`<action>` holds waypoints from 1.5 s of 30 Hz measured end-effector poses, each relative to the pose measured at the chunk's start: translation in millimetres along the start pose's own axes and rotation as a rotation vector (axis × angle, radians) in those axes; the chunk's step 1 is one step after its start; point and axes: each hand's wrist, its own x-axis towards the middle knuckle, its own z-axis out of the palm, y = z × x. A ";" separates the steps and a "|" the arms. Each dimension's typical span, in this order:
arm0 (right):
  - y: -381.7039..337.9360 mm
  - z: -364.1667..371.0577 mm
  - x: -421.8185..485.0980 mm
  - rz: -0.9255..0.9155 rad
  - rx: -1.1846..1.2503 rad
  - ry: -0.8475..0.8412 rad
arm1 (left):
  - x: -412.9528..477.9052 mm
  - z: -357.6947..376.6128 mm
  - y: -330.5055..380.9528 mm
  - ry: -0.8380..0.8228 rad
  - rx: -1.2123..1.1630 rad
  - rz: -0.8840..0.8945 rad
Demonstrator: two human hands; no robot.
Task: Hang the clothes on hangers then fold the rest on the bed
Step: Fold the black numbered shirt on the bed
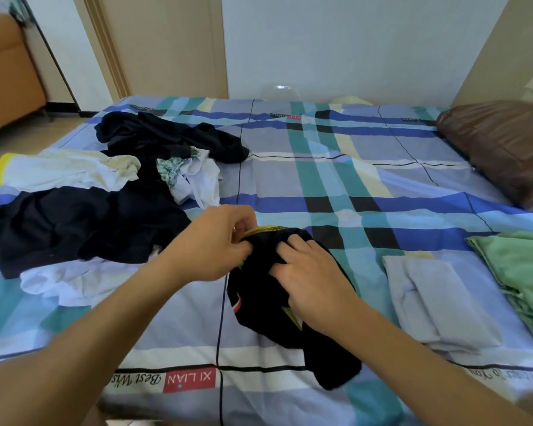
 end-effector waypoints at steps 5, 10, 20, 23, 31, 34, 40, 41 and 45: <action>9.3 -7.9 -2.9 -0.079 0.216 -0.249 | 8.9 -2.1 -1.6 0.096 -0.223 -0.149; 22.8 -43.3 -11.4 0.123 0.959 -0.023 | 15.8 23.6 -38.7 0.008 0.020 -0.315; 64.9 -7.9 -44.7 0.577 1.068 -0.513 | 4.3 21.6 -36.0 0.026 0.256 -0.248; 62.9 -21.7 -49.5 0.531 1.194 -0.576 | -1.2 26.2 -34.4 0.131 0.225 -0.197; 28.7 -16.2 -58.1 0.459 0.578 -0.355 | -14.0 25.6 -11.6 0.140 -0.306 -0.551; 7.4 -8.5 -53.6 0.435 0.476 -0.227 | -20.3 26.3 6.0 0.067 -0.556 -0.713; 27.9 -20.8 -31.1 0.704 0.718 0.196 | -22.4 -15.9 28.1 -0.125 -0.734 -0.606; 41.8 -34.5 -22.8 0.756 0.732 0.260 | -18.1 -31.9 30.9 -0.162 -0.715 -0.554; 99.6 -105.0 13.4 0.802 0.644 0.298 | 9.7 -99.6 42.0 -0.237 -0.486 -0.400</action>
